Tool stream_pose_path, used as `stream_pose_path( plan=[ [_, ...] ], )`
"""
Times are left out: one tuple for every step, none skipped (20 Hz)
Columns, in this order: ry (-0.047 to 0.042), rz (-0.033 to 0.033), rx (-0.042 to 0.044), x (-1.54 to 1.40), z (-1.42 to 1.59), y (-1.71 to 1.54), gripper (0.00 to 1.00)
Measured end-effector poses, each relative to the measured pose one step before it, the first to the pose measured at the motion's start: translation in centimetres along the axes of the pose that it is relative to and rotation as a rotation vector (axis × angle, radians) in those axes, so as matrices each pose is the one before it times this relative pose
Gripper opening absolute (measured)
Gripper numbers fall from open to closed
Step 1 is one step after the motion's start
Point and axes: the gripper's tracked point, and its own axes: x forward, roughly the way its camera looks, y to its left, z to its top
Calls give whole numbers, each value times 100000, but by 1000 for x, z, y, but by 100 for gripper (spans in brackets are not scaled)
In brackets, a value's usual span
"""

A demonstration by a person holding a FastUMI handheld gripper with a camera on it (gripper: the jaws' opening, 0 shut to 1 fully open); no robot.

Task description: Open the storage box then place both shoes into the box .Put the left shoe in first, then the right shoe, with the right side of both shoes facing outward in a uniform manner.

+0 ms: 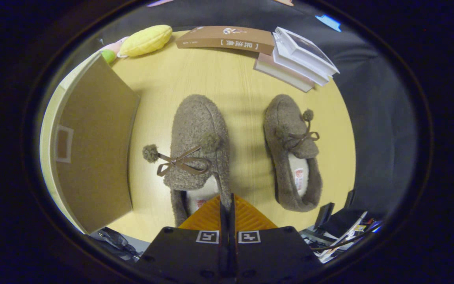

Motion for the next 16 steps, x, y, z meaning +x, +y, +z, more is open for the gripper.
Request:
stream_pose_path(
  plan=[
    [697,-2855,-1605,-619,-168,-304,4],
    [278,-2582,-1028,-686,-72,-356,4],
    [-389,-1934,-355,-791,67,-166,4],
    [-584,-1729,102,-697,209,-160,4],
    [-279,-1770,452,-907,101,-202,4],
    [565,-1357,1312,-891,12,-183,4],
    [110,-1298,1462,-1133,42,-103,4],
    [-32,-1764,1761,-1239,162,-187,4],
    [-196,-2062,1882,-1495,333,-248,4],
    [-805,-1914,1219,-1363,403,-172,4],
    [-1118,-2087,767,-1544,532,-162,4],
    [-1171,-1730,577,-1471,622,-72,4],
    [-1066,-1462,1347,-1659,729,55,4],
    [-968,-265,1603,-1640,695,348,4],
    [-964,253,1736,-1868,923,589,4],
    [-1390,1388,1250,-1452,866,804,4]
  ],
)
